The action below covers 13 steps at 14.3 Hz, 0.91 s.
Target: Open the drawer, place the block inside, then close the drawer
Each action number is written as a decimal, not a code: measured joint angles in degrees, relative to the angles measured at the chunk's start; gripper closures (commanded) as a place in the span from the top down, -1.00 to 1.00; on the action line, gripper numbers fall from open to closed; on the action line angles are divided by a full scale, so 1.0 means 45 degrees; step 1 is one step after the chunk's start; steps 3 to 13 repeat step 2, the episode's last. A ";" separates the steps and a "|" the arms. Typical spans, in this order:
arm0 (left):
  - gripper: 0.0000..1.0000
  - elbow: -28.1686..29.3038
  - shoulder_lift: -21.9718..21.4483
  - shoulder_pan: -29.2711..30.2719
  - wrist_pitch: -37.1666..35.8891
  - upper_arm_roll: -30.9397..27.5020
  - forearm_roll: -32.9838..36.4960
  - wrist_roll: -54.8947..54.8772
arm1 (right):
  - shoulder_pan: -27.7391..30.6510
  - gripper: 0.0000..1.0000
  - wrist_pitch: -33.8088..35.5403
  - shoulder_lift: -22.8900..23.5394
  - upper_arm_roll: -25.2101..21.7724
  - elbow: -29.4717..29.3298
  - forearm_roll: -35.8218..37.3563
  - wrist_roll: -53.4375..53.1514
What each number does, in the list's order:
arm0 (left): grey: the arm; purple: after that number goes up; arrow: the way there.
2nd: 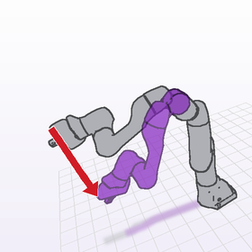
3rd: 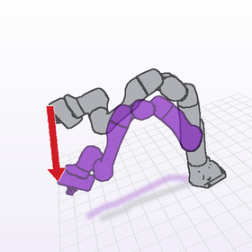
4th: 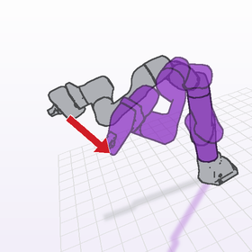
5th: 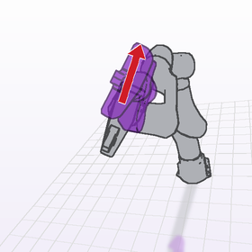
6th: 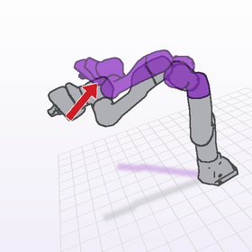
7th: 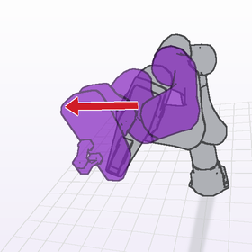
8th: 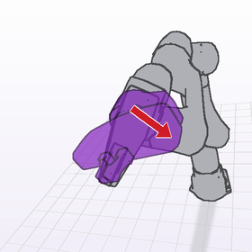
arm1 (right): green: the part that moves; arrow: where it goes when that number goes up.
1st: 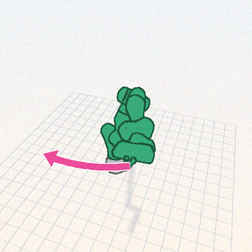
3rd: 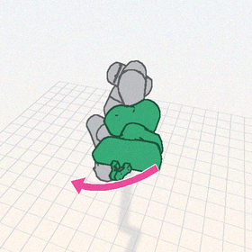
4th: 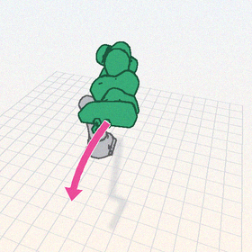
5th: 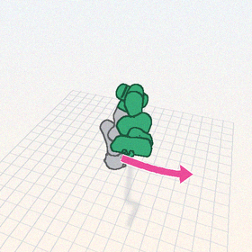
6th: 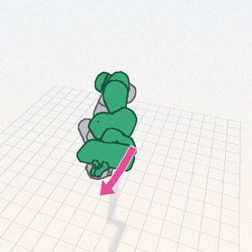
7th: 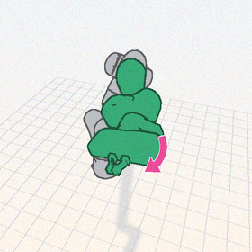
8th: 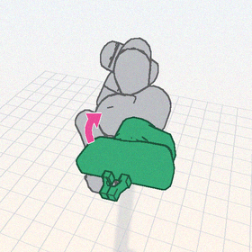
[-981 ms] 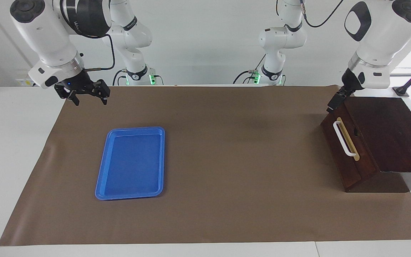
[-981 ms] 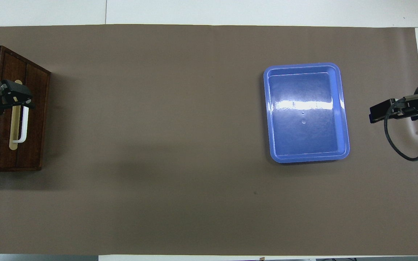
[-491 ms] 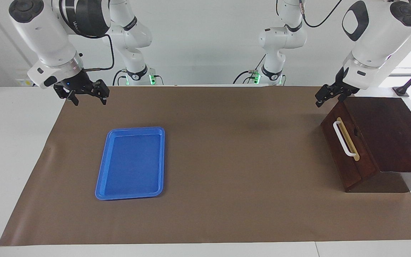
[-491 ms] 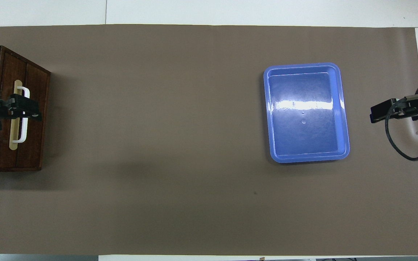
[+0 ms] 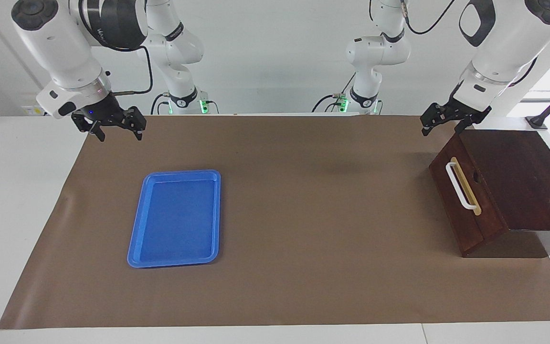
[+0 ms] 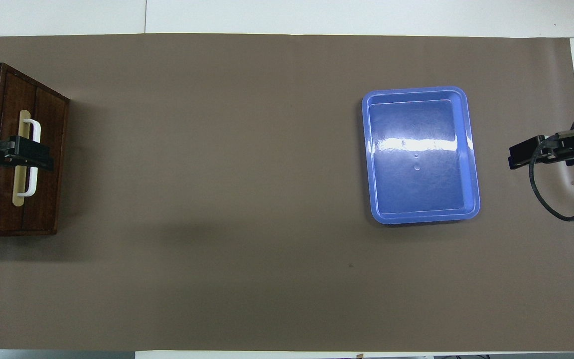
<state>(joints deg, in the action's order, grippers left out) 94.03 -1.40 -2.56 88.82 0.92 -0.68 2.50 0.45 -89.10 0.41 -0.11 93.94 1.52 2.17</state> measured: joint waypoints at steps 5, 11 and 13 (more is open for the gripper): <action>1.00 0.0000 0.0000 0.0000 0.0010 0.0001 0.0000 -0.0022 | 0.0000 1.00 0.0000 0.0000 -0.0001 0.0000 0.0000 0.0000; 1.00 0.0000 0.0000 0.0000 0.0010 0.0001 0.0000 -0.0022 | 0.0000 1.00 0.0000 0.0000 -0.0001 0.0000 0.0000 0.0000; 1.00 0.0000 0.0000 0.0000 0.0010 0.0001 0.0000 -0.0022 | 0.0000 1.00 0.0000 0.0000 -0.0001 0.0000 0.0000 0.0000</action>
